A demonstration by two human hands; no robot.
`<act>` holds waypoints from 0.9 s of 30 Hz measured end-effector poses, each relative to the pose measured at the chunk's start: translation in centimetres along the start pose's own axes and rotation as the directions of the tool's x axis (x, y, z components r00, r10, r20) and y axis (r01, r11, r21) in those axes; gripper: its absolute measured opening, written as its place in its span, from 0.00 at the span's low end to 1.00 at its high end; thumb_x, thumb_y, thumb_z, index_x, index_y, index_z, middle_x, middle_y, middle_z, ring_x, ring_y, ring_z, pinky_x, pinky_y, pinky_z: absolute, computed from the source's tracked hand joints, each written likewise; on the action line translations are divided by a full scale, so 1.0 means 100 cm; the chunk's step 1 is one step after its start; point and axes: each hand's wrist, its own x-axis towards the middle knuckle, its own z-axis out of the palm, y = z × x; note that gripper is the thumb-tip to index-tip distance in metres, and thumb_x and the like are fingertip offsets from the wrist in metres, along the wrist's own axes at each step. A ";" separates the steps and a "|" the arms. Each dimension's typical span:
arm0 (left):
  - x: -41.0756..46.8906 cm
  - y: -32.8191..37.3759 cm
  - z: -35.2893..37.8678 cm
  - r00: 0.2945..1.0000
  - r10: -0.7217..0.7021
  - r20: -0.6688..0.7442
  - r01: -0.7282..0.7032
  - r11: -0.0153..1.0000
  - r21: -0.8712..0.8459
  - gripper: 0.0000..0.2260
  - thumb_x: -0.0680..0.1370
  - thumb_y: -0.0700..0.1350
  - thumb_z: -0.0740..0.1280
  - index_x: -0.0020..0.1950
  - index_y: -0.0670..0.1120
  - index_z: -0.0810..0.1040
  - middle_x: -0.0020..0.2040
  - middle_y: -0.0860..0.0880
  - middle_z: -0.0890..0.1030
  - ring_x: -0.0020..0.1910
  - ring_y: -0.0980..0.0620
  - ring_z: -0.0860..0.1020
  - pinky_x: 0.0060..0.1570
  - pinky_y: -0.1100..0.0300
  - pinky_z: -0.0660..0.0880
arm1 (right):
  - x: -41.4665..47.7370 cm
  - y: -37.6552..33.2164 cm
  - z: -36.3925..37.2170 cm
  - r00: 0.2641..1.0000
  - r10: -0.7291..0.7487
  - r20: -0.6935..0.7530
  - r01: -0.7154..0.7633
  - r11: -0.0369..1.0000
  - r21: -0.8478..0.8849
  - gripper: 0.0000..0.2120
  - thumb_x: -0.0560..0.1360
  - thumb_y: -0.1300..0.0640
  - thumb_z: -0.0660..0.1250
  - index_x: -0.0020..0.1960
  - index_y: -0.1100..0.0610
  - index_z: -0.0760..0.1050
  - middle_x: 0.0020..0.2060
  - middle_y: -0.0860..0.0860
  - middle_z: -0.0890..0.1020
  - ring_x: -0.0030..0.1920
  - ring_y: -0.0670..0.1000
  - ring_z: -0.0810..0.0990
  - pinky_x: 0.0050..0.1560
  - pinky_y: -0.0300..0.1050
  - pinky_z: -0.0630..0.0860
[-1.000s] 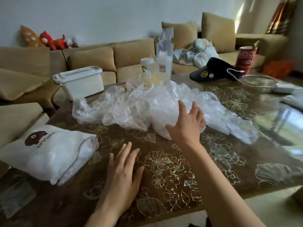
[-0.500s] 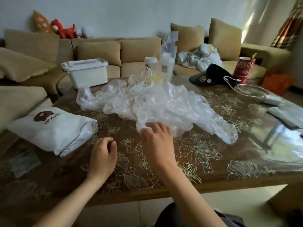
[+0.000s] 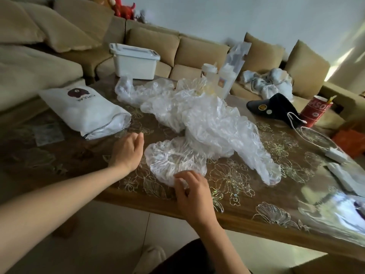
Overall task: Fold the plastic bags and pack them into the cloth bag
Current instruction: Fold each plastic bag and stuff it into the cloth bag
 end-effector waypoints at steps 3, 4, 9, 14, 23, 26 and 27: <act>0.002 0.001 0.000 0.996 0.042 0.084 -0.049 0.996 0.078 0.32 0.74 0.67 0.46 0.36 0.42 0.75 0.45 0.44 0.78 0.45 0.46 0.76 0.49 0.54 0.71 | 0.012 0.008 -0.010 0.944 0.287 -0.161 -0.289 0.957 0.015 0.13 0.75 0.59 0.65 0.60 0.58 0.75 0.55 0.53 0.77 0.55 0.51 0.73 0.58 0.50 0.72; 0.002 0.001 0.001 0.986 0.072 0.149 -0.088 0.991 0.103 0.32 0.71 0.68 0.46 0.37 0.43 0.76 0.46 0.46 0.77 0.46 0.48 0.76 0.50 0.55 0.71 | 0.017 0.015 -0.016 0.897 0.420 -0.140 -0.418 0.907 0.047 0.18 0.76 0.56 0.66 0.64 0.58 0.72 0.57 0.53 0.75 0.57 0.52 0.73 0.60 0.51 0.71; 0.007 -0.007 0.006 0.974 0.170 0.149 -0.194 0.967 0.163 0.08 0.74 0.47 0.68 0.39 0.44 0.76 0.54 0.46 0.79 0.52 0.47 0.77 0.53 0.55 0.70 | 0.036 0.029 -0.025 0.740 0.671 0.045 -0.672 0.740 0.021 0.23 0.74 0.41 0.64 0.60 0.57 0.74 0.57 0.54 0.75 0.62 0.54 0.69 0.64 0.51 0.65; 0.003 -0.008 0.010 0.981 0.192 0.037 -0.195 0.969 0.148 0.09 0.78 0.44 0.65 0.41 0.40 0.77 0.45 0.44 0.79 0.42 0.45 0.78 0.41 0.55 0.73 | 0.053 0.017 -0.009 0.725 0.686 0.062 -0.684 0.728 -0.044 0.03 0.72 0.54 0.66 0.46 0.50 0.76 0.50 0.49 0.79 0.54 0.53 0.75 0.59 0.50 0.71; -0.002 -0.007 0.004 0.975 -0.077 -0.209 0.127 0.962 0.241 0.07 0.78 0.40 0.60 0.44 0.39 0.76 0.45 0.41 0.78 0.46 0.41 0.76 0.51 0.48 0.70 | 0.072 -0.005 0.011 0.519 0.855 -0.007 -0.855 0.518 -0.020 0.26 0.74 0.53 0.68 0.66 0.61 0.63 0.62 0.58 0.73 0.61 0.59 0.73 0.61 0.53 0.70; -0.013 -0.011 0.000 0.980 -0.110 -0.164 0.123 0.990 0.074 0.06 0.75 0.35 0.63 0.39 0.40 0.76 0.41 0.43 0.78 0.45 0.42 0.76 0.47 0.52 0.71 | 0.084 -0.006 0.020 0.514 0.836 0.190 -0.843 0.534 -0.070 0.19 0.72 0.59 0.66 0.61 0.62 0.71 0.55 0.56 0.79 0.55 0.57 0.79 0.58 0.52 0.75; -0.017 -0.010 -0.001 0.979 -0.148 -0.139 0.146 0.989 -0.028 0.06 0.75 0.35 0.63 0.39 0.40 0.77 0.41 0.44 0.79 0.45 0.43 0.76 0.46 0.55 0.71 | 0.091 -0.007 0.018 0.556 0.797 0.238 -0.807 0.586 -0.075 0.16 0.71 0.60 0.66 0.57 0.62 0.74 0.52 0.57 0.80 0.53 0.57 0.80 0.56 0.52 0.77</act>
